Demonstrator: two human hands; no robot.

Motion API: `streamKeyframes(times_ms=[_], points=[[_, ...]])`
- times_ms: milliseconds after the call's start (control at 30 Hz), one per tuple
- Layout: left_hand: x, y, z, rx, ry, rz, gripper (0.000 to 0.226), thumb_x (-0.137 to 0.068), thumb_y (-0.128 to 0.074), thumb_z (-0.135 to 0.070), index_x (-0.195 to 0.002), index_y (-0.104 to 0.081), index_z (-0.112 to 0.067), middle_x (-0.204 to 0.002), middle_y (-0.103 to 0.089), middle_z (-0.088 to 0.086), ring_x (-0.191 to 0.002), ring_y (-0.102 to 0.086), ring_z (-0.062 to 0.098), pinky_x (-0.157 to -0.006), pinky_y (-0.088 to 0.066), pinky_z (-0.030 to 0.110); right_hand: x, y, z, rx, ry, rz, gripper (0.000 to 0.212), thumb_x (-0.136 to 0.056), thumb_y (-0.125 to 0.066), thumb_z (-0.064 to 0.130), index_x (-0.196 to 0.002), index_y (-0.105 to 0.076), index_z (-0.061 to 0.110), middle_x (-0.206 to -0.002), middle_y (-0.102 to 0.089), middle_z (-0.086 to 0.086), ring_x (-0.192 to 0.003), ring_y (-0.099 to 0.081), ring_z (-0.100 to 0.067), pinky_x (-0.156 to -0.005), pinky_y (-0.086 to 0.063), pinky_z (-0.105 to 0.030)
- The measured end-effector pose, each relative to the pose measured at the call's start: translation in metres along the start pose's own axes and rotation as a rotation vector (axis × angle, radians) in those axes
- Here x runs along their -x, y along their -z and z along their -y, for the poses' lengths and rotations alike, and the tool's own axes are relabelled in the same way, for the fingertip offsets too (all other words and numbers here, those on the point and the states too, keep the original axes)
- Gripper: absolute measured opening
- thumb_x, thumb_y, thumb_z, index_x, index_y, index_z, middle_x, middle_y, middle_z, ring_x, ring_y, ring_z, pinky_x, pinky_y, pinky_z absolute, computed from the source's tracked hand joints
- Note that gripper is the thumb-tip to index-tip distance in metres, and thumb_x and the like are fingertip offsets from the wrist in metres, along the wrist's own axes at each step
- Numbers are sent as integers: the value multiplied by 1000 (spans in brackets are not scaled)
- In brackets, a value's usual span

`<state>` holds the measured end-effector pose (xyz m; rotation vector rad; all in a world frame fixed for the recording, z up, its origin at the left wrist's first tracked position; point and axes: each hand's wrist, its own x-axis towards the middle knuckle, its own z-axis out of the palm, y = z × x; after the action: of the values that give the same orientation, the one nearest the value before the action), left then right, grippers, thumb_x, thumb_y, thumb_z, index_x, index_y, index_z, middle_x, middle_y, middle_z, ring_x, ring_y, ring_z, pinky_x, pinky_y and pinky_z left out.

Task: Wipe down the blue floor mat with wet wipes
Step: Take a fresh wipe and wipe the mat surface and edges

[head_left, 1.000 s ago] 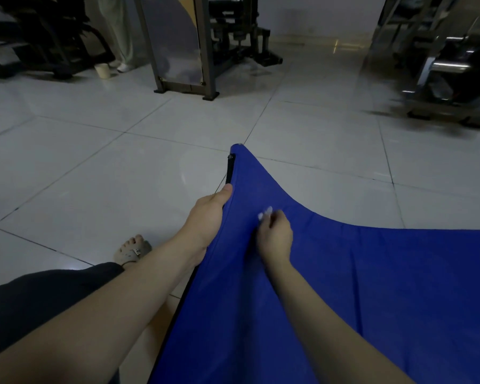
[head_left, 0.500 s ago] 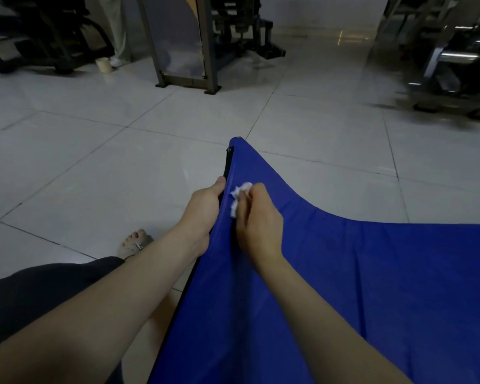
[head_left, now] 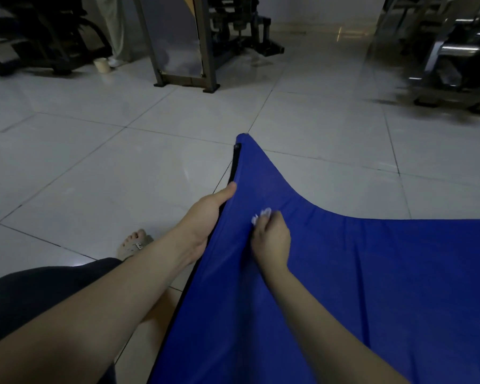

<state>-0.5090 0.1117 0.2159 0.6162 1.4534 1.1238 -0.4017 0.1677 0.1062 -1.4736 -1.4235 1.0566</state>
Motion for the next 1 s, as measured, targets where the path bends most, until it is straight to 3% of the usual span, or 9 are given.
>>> streamKeyframes(times_ms=[100, 167, 300, 367, 467, 567, 667, 833, 1000], points=[[2, 1, 0, 15, -28, -44, 41, -102, -52, -51, -111, -75, -19, -105, -78, -1, -98, -73, 15, -92, -52, 32, 13, -1, 48, -33, 190, 25, 34, -106, -42, 28, -73, -44, 19, -67, -58, 10, -60, -52, -8, -54, -36, -28], [1, 1, 2, 33, -62, -72, 37, -100, -56, -49, -98, -75, -18, -93, -77, -4, -84, -72, 6, -79, -51, 22, 26, -5, 66, 46, 376, 51, 36, -105, -43, 29, -70, -38, 19, -61, -49, 5, -53, -41, -9, -50, -30, -28], [-5, 0, 4, 56, -51, -85, 33, -99, -59, -46, -89, -74, -18, -79, -75, -3, -67, -70, 3, -66, -49, 20, 25, -11, 58, 351, 732, -170, 34, -103, -40, 31, -73, -40, 17, -62, -43, 4, -46, -34, -13, -41, -22, -29], [-10, -2, 5, 38, -50, -98, 34, -100, -58, -43, -76, -69, -22, -61, -67, -7, -53, -62, 2, -56, -45, 17, 16, -13, 44, 414, 785, -229, 32, -102, -39, 29, -75, -45, 14, -64, -45, 1, -45, -33, -14, -43, -19, -27], [-17, -3, 5, 47, -20, -119, 36, -98, -62, -44, -73, -68, -20, -63, -64, -5, -57, -58, 8, -59, -44, 21, 11, -18, 33, 382, 745, -237, 32, -101, -37, 29, -77, -48, 12, -70, -49, -1, -47, -37, -16, -44, -19, -26], [-21, 1, 4, 39, 4, -146, 39, -99, -59, -49, -99, -76, -14, -89, -76, 3, -77, -70, 16, -72, -53, 26, 5, -18, 19, 340, 666, -178, 33, -98, -35, 37, -84, -55, 14, -82, -57, 3, -56, -49, -14, -45, -27, -24], [-19, 7, 1, 75, 31, -111, 43, -101, -54, -51, -115, -75, -16, -107, -78, 4, -96, -75, 24, -81, -58, 37, -5, -8, -31, 368, 438, 7, 31, -94, -46, 49, -92, -56, 20, -91, -58, 10, -68, -52, -8, -51, -28, -18], [-23, 7, 3, 39, 21, -34, 40, -100, -56, -51, -117, -76, -21, -110, -77, 2, -102, -73, 24, -90, -58, 40, -8, 27, -144, 788, -70, 251, 36, -101, -46, 51, -88, -49, 18, -92, -65, -3, -77, -59, -22, -63, -45, -34], [-27, 7, 0, -41, -37, 28, 35, -98, -63, -47, -116, -76, -20, -114, -76, 1, -108, -72, 22, -100, -55, 41, -21, 28, -129, 452, -215, 129, 31, -101, -51, 36, -84, -49, 10, -82, -60, -6, -73, -56, -26, -59, -40, -34]])
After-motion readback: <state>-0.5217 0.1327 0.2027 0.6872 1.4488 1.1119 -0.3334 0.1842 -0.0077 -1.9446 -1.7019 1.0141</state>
